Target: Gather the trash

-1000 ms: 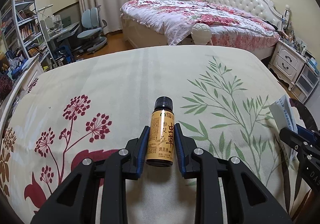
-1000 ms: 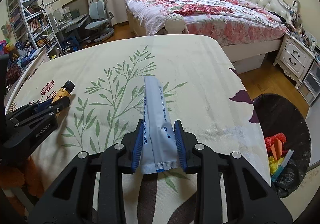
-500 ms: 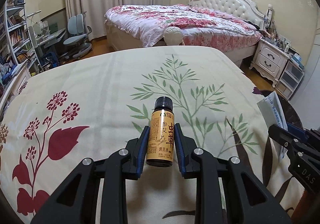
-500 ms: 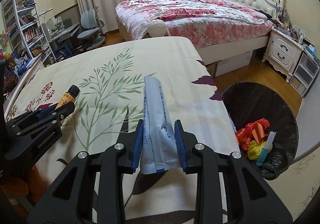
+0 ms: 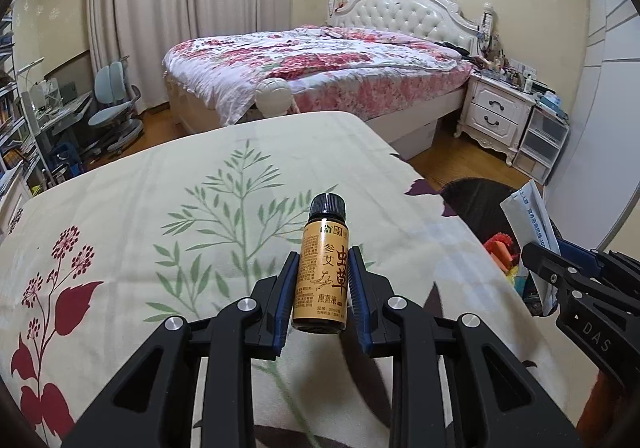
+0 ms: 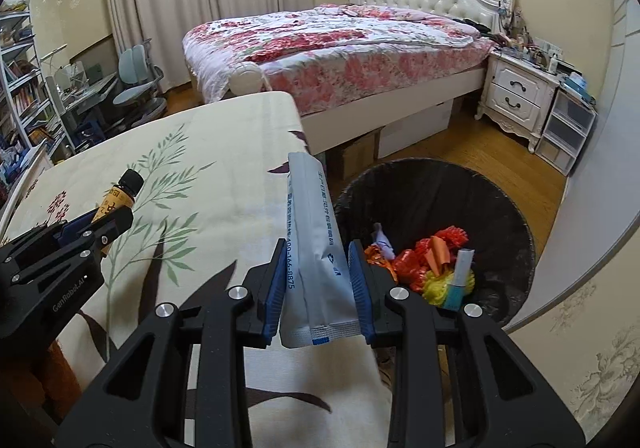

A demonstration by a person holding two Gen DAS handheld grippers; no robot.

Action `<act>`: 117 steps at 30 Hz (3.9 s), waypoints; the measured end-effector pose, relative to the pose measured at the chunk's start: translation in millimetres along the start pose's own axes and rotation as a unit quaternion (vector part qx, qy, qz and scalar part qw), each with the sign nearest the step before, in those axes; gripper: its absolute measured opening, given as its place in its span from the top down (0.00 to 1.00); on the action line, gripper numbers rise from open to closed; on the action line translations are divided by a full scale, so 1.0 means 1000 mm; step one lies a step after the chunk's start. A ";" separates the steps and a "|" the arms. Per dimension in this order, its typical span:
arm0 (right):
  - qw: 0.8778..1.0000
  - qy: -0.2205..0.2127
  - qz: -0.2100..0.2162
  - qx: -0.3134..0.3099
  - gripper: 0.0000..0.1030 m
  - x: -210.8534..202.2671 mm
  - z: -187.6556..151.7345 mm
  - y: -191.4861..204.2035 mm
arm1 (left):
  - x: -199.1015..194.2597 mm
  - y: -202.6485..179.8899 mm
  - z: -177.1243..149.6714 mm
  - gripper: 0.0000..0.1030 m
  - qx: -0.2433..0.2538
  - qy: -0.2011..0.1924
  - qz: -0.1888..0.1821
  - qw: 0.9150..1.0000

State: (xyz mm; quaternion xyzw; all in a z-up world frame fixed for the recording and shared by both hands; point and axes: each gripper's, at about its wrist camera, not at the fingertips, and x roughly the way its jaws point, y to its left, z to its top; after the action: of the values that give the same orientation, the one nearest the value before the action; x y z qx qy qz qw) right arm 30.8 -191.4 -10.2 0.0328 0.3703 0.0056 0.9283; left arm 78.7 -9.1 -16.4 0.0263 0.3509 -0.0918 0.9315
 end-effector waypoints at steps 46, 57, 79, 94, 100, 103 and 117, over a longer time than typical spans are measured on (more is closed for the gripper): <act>0.989 0.002 -0.098 0.114 0.71 0.075 0.025 -0.142 | 0.102 -0.161 0.056 0.73 0.103 0.016 -0.069 0.992; 0.988 0.006 -0.102 0.118 0.68 0.078 0.023 -0.142 | 0.097 -0.160 0.056 0.40 0.098 0.002 -0.063 0.993; 0.980 -0.020 -0.152 0.124 0.23 0.051 0.019 -0.143 | 0.082 -0.138 0.059 0.18 0.083 -0.024 -0.035 0.996; 0.979 -0.042 -0.162 0.115 0.12 0.014 0.007 -0.121 | 0.044 -0.110 0.045 0.13 0.069 -0.043 -0.022 0.996; 0.982 -0.045 -0.151 0.106 0.11 -0.004 -0.001 -0.103 | 0.023 -0.100 0.032 0.12 0.063 -0.045 -0.013 0.997; 0.983 -0.046 -0.147 0.096 0.11 -0.012 -0.005 -0.093 | 0.013 -0.093 0.025 0.12 0.059 -0.044 -0.010 0.997; 0.987 -0.074 -0.127 0.069 0.11 -0.054 -0.019 -0.059 | -0.035 -0.067 -0.002 0.12 0.037 -0.058 0.001 0.998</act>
State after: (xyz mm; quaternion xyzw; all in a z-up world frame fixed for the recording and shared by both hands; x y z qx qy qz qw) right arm -22.2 -251.0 9.2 0.0496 0.3009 -0.1401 0.9420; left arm 38.5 -69.5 6.3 0.0556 0.2924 -0.1054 0.9488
